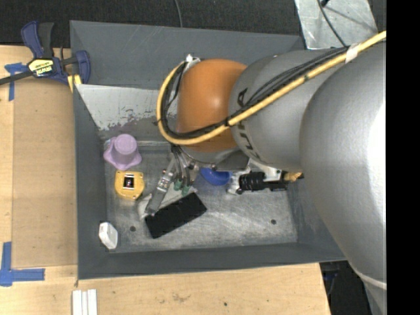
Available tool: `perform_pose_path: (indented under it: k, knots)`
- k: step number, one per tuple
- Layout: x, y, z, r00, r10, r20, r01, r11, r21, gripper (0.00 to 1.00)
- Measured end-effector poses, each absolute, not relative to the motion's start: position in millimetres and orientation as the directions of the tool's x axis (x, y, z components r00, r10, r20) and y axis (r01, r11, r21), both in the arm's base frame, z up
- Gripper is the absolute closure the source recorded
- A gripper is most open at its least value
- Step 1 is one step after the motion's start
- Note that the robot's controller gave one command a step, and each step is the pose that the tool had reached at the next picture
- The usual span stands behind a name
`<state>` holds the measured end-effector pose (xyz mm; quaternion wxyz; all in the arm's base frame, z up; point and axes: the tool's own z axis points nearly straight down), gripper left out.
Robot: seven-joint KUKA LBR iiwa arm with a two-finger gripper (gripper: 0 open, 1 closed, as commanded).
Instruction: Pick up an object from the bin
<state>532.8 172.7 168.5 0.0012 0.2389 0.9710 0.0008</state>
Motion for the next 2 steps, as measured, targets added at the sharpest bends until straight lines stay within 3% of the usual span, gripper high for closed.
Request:
perform_pose_path:
  k: [1, 2]
  knots:
    - [532.7, 172.0, 168.1, -0.886, 0.464, -0.002, 0.464, 0.886, 0.001, 0.0]
    - [525.9, 173.2, 120.3, -0.897, 0.442, -0.007, 0.442, 0.897, 0.005, 0.0]
